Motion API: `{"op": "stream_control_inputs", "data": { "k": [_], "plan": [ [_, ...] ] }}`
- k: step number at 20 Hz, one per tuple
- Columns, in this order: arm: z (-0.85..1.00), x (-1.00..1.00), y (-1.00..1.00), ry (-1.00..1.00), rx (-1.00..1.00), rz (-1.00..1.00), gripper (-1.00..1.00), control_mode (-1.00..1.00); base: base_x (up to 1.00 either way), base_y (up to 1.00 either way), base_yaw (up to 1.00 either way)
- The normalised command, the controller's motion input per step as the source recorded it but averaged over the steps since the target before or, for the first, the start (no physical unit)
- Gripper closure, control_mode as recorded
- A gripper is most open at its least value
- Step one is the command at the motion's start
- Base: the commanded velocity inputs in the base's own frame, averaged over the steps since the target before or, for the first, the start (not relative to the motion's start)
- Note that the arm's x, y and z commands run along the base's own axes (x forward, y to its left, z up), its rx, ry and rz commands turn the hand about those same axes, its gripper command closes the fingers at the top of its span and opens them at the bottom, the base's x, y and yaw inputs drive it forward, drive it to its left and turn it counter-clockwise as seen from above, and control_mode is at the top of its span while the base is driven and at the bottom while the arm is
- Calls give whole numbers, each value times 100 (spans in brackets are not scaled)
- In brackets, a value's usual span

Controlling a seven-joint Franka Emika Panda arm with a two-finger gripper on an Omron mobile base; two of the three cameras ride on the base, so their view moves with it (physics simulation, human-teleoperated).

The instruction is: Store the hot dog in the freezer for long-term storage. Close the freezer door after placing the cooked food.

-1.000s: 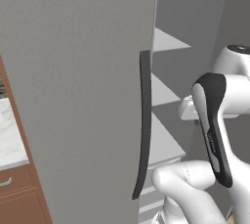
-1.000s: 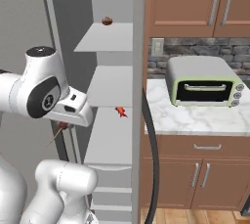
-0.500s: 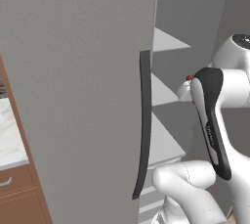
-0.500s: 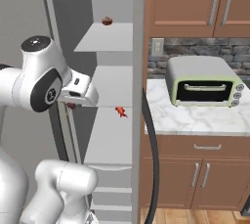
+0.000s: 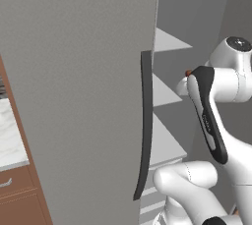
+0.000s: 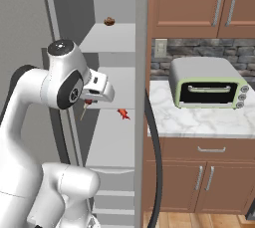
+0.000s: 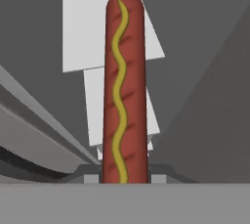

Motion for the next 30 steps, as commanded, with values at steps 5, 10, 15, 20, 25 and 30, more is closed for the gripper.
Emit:
{"op": "stream_control_inputs", "data": {
  "k": [5,10,15,20,25,30],
  "plan": [
    [-14,28,0,0,0,0,100,-100,0,0,0],
    [-23,21,0,0,0,0,100,-100,0,0,0],
    [-35,26,0,0,0,0,100,-100,0,0,0],
    [-23,30,0,0,0,2,100,-100,0,0,0],
    [-11,32,1,0,0,5,100,-100,0,0,0],
    [-14,35,0,0,0,6,100,-100,0,0,0]
  ]
}}
